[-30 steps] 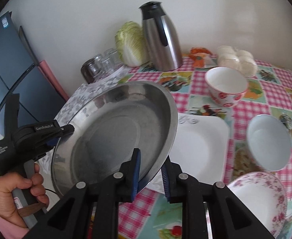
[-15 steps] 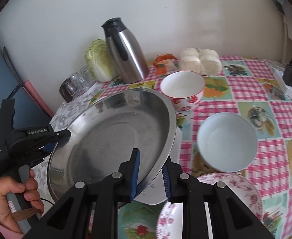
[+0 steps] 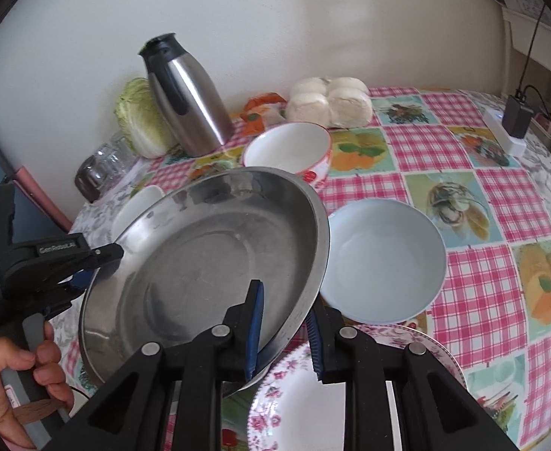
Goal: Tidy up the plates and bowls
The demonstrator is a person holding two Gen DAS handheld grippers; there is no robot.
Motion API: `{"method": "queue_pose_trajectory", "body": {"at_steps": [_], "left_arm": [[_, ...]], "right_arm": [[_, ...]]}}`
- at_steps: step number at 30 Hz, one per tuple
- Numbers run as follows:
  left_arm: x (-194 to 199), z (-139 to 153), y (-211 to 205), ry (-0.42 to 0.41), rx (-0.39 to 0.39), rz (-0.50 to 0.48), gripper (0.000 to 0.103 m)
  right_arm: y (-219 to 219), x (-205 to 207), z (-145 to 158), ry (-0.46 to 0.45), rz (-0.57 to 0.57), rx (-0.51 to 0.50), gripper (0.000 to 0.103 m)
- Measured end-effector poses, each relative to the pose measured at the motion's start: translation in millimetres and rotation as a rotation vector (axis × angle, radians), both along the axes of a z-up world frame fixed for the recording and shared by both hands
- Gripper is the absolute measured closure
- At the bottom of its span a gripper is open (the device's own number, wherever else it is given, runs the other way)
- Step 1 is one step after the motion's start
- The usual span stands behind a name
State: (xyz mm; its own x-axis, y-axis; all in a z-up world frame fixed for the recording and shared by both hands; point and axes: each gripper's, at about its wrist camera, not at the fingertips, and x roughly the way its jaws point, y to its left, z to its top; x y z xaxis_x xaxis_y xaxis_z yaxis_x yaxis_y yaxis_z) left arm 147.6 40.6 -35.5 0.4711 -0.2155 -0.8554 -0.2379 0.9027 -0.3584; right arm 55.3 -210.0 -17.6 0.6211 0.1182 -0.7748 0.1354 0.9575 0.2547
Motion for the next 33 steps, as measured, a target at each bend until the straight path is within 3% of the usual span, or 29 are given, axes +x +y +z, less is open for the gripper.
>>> {"method": "queue_pose_trajectory", "body": {"at_steps": [5,24,33], "left_arm": [[-2,-10,6,0.026,-0.033,0.002,0.073],[-1,-28,23,0.082,-0.041,0.035,0.072],[0,-36,26,0.116,-0.029,0.051,0.072]], "right_arm": [[-2,3,-8,0.034,0.0,0.008,0.077],[26,15,-25,0.068,0.059,-0.122,0.077],[32,20,-38,0.133,0.074,-0.149,0.077]]}}
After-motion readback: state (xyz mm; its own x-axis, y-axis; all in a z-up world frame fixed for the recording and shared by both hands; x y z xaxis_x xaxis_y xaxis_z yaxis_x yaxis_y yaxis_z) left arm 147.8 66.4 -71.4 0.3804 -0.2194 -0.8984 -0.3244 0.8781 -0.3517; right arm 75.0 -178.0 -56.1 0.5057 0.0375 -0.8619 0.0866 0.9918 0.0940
